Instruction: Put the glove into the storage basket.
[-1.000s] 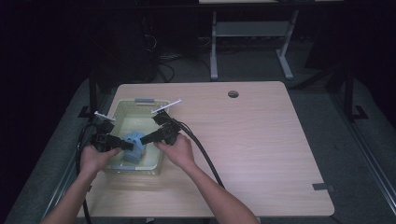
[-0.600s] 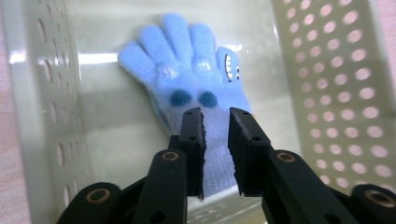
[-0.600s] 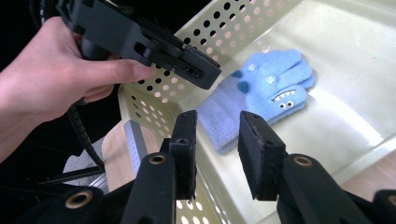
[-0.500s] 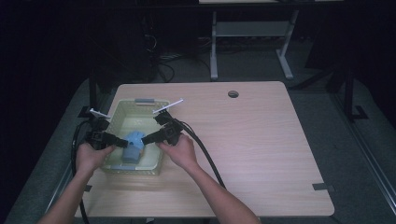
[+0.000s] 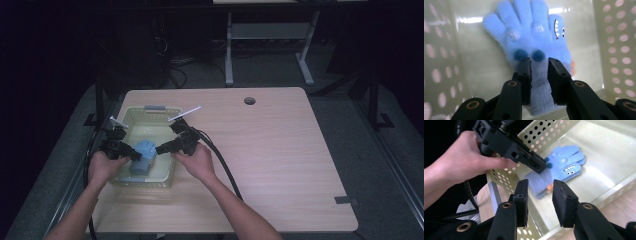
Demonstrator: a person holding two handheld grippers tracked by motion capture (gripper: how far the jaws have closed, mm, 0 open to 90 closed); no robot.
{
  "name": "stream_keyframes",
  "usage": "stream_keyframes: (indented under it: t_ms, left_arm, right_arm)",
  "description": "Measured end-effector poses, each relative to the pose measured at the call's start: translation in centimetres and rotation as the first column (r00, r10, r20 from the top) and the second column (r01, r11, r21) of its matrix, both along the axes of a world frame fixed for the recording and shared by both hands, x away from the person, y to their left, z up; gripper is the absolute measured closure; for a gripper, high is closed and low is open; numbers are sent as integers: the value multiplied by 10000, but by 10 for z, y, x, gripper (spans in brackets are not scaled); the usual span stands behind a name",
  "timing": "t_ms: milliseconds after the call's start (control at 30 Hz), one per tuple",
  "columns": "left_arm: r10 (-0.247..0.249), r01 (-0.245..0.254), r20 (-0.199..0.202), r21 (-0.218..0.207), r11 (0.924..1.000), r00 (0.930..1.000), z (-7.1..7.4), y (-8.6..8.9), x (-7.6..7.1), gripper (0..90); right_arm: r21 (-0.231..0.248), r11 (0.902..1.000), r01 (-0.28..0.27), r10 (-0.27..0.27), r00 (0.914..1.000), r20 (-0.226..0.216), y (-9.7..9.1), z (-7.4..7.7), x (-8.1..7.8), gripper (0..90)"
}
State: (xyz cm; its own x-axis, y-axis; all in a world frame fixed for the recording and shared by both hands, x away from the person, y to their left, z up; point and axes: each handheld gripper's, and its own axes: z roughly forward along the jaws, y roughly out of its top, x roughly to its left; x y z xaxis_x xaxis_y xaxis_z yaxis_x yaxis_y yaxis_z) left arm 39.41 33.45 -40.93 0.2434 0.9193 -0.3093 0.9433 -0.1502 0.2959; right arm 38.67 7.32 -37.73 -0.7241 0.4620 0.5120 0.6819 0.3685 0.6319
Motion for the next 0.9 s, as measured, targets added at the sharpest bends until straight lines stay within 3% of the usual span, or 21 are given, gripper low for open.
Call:
stream_keyframes:
  t_ms: [167, 300, 433, 467, 533, 600, 733, 900]
  left_arm:
    - [130, -86, 569, -773, 9970, 9983, 10, 5, -8, 678]
    - [219, -58, 947, -1667, 9860, 9953, 17, 10, -12, 651]
    - [218, 59, 1277, -2124, 9772, 9916, 23, 11, -16, 630]
    - [273, 38, 1332, -2278, 9737, 9907, 24, 11, -16, 622]
    - [340, 72, 1385, -2868, 9580, 9898, 26, 10, -18, 609]
    - [84, 376, 1582, -2858, 9576, 9874, 28, 10, -19, 598]
    - [-28, 554, 1673, -3103, 9490, 9859, 30, 6, -21, 579]
    - [-174, 865, 1873, -3675, 9260, 9821, 37, 0, -23, 563]
  right_arm:
    - [23, 9999, 160, -160, 9998, 86, -6, 4, -3, 639]
    - [42, 9997, 234, -234, 9996, 147, -11, 6, -3, 625]
    - [120, 9993, 357, -358, 9993, 85, -19, 7, -3, 614]
    - [94, 9993, 366, -367, 9993, 74, -21, 7, -3, 611]
    - [119, 9991, 404, -405, 9992, 70, -25, 7, -2, 605]
    - [148, 9988, 460, -461, 9989, 67, -29, 7, -2, 600]
    - [251, 9982, 553, -555, 9984, 74, -37, 8, -2, 583]
    - [360, 9970, 688, -694, 9974, 168, -46, 12, -3, 576]
